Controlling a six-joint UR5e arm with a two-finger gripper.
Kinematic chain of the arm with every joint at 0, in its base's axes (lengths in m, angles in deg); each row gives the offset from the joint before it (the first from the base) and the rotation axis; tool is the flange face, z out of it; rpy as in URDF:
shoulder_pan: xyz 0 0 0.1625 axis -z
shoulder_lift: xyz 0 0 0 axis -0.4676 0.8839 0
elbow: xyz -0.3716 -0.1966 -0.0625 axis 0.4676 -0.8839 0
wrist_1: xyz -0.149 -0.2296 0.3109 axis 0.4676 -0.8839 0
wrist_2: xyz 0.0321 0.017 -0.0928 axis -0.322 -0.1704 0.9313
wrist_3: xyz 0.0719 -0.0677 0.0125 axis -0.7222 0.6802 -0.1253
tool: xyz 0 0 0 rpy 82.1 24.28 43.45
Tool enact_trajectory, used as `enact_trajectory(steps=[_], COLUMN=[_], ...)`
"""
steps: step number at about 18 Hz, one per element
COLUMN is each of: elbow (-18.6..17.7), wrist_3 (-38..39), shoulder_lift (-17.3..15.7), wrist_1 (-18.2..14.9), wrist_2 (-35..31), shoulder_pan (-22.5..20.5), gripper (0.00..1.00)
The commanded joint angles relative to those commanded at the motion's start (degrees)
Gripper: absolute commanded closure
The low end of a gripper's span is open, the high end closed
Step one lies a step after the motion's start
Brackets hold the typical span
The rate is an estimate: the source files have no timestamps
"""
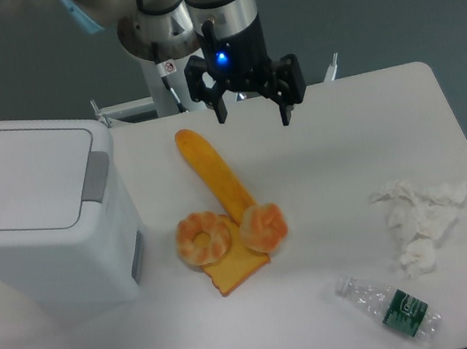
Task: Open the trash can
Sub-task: 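Move the gripper toward the white trash can lid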
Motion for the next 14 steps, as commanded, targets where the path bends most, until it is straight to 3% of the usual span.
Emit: enact_trajectory(steps=[11, 14], elbow=[-2.2, -1.8], wrist_3=[1.6, 6.6], shoulder_lift=[-1.9, -1.8], wrist_1=[0.9, 1.4], wrist_2=[-1.1, -0.8], shoulder_pan=[-0.3, -0.5], gripper=[0.0, 0.0])
